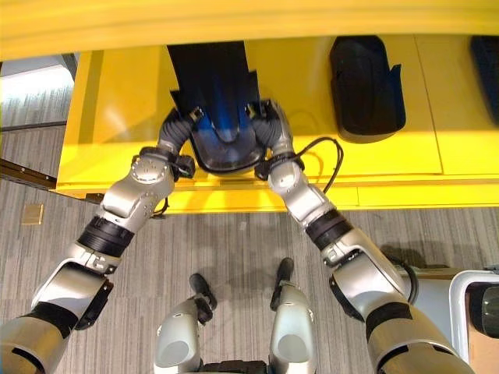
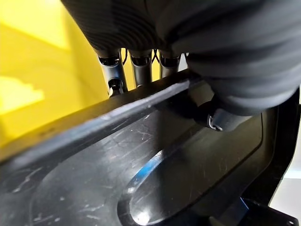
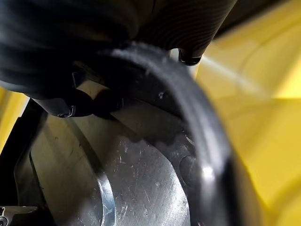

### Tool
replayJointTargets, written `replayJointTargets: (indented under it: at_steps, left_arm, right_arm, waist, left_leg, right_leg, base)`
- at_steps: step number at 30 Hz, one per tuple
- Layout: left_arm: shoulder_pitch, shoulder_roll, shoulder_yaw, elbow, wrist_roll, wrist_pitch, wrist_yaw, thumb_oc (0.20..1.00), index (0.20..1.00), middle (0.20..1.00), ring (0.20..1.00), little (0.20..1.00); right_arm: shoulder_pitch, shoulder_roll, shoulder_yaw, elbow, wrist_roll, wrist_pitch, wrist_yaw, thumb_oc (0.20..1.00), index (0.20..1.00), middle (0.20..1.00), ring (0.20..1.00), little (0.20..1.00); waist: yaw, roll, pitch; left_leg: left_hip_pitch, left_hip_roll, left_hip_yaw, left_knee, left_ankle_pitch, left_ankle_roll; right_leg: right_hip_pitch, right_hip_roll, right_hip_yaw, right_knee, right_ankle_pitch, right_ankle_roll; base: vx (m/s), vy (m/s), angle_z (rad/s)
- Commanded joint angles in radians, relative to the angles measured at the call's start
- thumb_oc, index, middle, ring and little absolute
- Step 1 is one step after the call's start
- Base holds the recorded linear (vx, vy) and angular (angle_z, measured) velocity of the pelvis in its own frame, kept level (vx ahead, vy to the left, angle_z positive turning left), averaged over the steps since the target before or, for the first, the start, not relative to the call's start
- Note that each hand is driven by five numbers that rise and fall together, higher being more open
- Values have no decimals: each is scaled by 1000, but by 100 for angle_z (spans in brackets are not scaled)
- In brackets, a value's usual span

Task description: Move parts from the plastic box to the shelf.

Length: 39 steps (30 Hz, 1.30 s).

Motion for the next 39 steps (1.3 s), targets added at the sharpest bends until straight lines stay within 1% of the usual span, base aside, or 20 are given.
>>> replayJointTargets:
  at_steps: [1, 5, 8, 11, 12, 13, 16, 17, 23, 24, 25, 26, 29, 32, 34, 37, 39]
  left_arm:
    - [-56, -2, -60, -126, -31, -116, -61, 200, 200, 200, 200, 200]
    - [-134, 22, -58, -95, -46, -102, -62, 200, 200, 200, 200, 200]
    - [-173, 28, -60, -76, -29, -103, -24, 200, 200, 200, 200, 200]
    - [-206, 29, -72, -48, -4, -105, -22, 200, 200, 200, 200, 200]
    - [-230, 34, -85, -30, 22, -108, -31, 200, 200, 200, 200, 200]
    - [-248, 38, -96, -18, 30, -114, -40, 200, 200, 200, 200, 200]
    - [-288, 43, -111, 6, 36, -118, -16, 200, 200, 200, 200, 200]
    - [-320, 44, -125, 36, 46, -138, -10, 200, 200, 200, 200, 200]
    - [-393, 39, -144, 97, 7, -160, 29, 200, 200, 200, 200, 200]
    - [-419, 36, -150, 131, -18, -173, 39, 200, 200, 200, 200, 200]
    - [-431, 34, -151, 148, -19, -181, 42, 200, 200, 200, 200, 200]
    - [-454, 30, -166, 179, -16, -183, 33, 200, 200, 200, 200, 200]
    - [-466, 28, -182, 194, -15, -186, 30, 200, 200, 200, 200, 200]
    - [-477, 20, -198, 213, 8, -190, 29, 200, 200, 200, 200, 200]
    - [-482, 14, -202, 219, -2, -190, 35, 200, 200, 200, 200, 200]
    - [-499, 14, -225, 234, 34, -196, 33, 200, 200, 200, 200, 200]
    - [-513, 10, -240, 253, 12, -188, 51, 200, 200, 200, 200, 200]
  right_arm:
    - [-175, -39, -47, 80, 44, -15, -42, 200, 200, 200, 200, 200]
    - [-256, -75, -31, 87, 69, 7, -28, 200, 200, 200, 200, 200]
    - [-294, -85, -12, 75, 66, 41, -21, 200, 200, 200, 200, 200]
    - [-327, -60, 4, 85, 98, 75, -66, 200, 200, 200, 200, 200]
    - [-339, -50, 5, 100, 106, 76, -95, 200, 200, 200, 200, 200]
    - [-347, -47, -1, 108, 108, 71, -111, 200, 200, 200, 200, 200]
    - [-367, -45, 10, 121, 135, 63, -149, 200, 200, 200, 200, 200]
    - [-377, -41, 11, 124, 135, 65, -162, 200, 200, 200, 200, 200]
    - [-412, -38, 21, 137, 162, 65, -185, 200, 200, 200, 200, 200]
    - [-427, -33, 29, 146, 209, 78, -195, 200, 200, 200, 200, 200]
    - [-435, -29, 32, 156, 222, 80, -194, 200, 200, 200, 200, 200]
    - [-445, -14, 35, 180, 287, 78, -217, 200, 200, 200, 200, 200]
    - [-444, -3, 30, 201, 294, 58, -235, 200, 200, 200, 200, 200]
    - [-443, 4, 21, 212, 300, 52, -232, 200, 200, 200, 200, 200]
    - [-447, 9, 28, 223, 306, 56, -233, 200, 200, 200, 200, 200]
    - [-447, 14, 28, 237, 342, 46, -244, 200, 200, 200, 200, 200]
    - [-449, 16, 38, 250, 337, 33, -213, 200, 200, 200, 200, 200]
  waist:
    - [57, -15, -40]
    - [61, -20, -24]
    - [62, -24, -12]
    - [66, -27, 3]
    - [64, -30, 5]
    - [64, -31, 9]
    - [59, -32, 13]
    - [55, -33, 13]
    - [46, -33, 13]
    - [42, -33, 13]
    - [42, -32, 13]
    - [40, -31, 13]
    - [39, -31, 13]
    - [34, -32, 13]
    - [33, -32, 13]
    - [27, -32, 13]
    - [24, -33, 13]
  left_leg:
    - [-61, -5, -105, -15, 10, -35]
    - [-99, -7, -110, -6, 15, -37]
    - [-117, -11, -112, -2, 18, -37]
    - [-155, -2, -113, 17, 18, -40]
    - [-160, -5, -124, 25, 0, -52]
    - [-169, -3, -124, 26, 3, -55]
    - [-187, 1, -124, 34, 4, -58]
    - [-198, 4, -124, 38, 6, -60]
    - [-222, 9, -118, 48, 8, -64]
    - [-227, 10, -115, 51, 8, -66]
    - [-232, 10, -116, 52, 8, -68]
    - [-238, 12, -110, 56, 8, -70]
    - [-244, 13, -107, 56, 8, -71]
    - [-250, 12, -105, 54, 9, -71]
    - [-252, 12, -104, 55, 9, -71]
    - [-262, 17, -100, 61, 11, -73]
    - [-263, 19, -97, 63, 12, -72]
  right_leg:
    - [-35, -15, 17, 90, -115, 73]
    - [-75, -11, 21, 107, -113, 74]
    - [-100, -11, 27, 118, -110, 75]
    - [-140, -16, 31, 133, -103, 74]
    - [-144, -18, 39, 143, -121, 84]
    - [-152, -19, 38, 144, -117, 83]
    - [-172, -21, 43, 151, -115, 84]
    - [-182, -21, 45, 152, -111, 84]
    - [-208, -18, 50, 153, -103, 81]
    - [-213, -16, 52, 152, -101, 80]
    - [-218, -15, 53, 152, -100, 80]
    - [-225, -13, 51, 153, -98, 76]
    - [-233, -13, 50, 157, -98, 75]
    - [-241, -12, 52, 155, -93, 76]
    - [-242, -11, 53, 149, -92, 76]
    - [-252, -10, 57, 150, -87, 74]
    - [-253, -8, 56, 149, -86, 73]
  base:
    - [-72, -43, -3]
    - [-46, -38, 2]
    - [-16, -18, 5]
    - [26, -35, 5]
    - [79, -14, 7]
    - [84, -20, 5]
    - [12, -2, 1]
    - [28, -5, 4]
    - [10, -2, 1]
    - [36, -4, -2]
    - [64, 0, -3]
    - [39, 2, -3]
    - [13, 0, -1]
    - [0, 0, 0]
    - [0, 0, 0]
    - [0, 0, 0]
    - [0, 0, 0]
